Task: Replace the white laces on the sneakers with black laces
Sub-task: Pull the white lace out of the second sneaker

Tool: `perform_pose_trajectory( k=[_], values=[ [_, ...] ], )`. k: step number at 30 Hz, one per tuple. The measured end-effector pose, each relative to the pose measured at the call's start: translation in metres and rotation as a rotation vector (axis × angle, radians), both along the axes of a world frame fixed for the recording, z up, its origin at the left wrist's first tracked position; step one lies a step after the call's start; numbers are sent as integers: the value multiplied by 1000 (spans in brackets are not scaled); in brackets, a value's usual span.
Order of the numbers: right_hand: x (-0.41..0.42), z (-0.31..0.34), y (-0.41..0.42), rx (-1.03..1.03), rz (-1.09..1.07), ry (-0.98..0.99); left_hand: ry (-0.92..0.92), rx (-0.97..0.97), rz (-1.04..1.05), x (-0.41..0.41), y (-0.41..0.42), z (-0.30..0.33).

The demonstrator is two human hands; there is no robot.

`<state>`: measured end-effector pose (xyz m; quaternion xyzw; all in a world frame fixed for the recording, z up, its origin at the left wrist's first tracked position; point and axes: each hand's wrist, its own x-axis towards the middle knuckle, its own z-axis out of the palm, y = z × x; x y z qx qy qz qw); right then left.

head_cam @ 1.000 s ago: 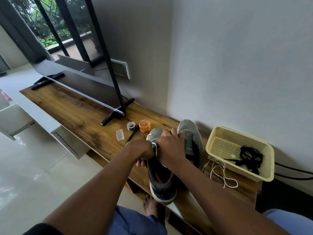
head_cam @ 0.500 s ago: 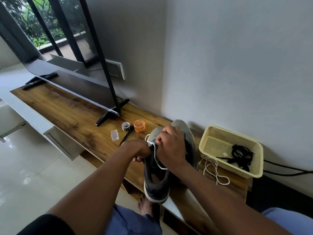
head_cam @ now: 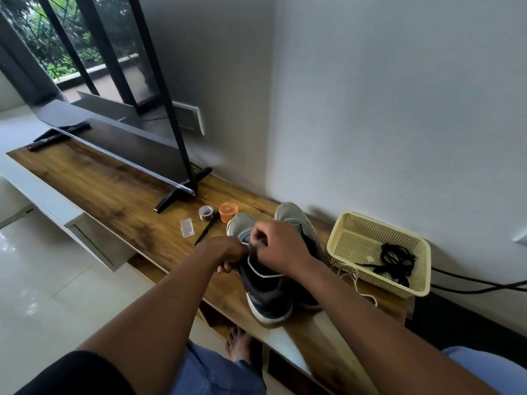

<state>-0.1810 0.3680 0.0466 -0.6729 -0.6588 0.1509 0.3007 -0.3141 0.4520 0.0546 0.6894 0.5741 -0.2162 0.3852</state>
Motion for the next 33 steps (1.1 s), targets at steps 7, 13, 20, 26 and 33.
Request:
perform_pose_trajectory(
  k=[7, 13, 20, 26, 33],
  values=[
    [21, 24, -3, 11, -210, 615, -91, 153, -43, -18, 9, 23],
    [21, 45, -15, -34, -202, 902, -511, 626, 42, 0, -21, 60],
    [22, 88, -39, 10, -214, 786, -884, 741, 163, 21, -55, 79],
    [39, 110, -64, 15, -168, 387, -995, 658, 225, 31, -72, 84],
    [50, 124, -68, 33, -284, 1151, -1226, 20, 269, 53, -96, 86]
  ],
)
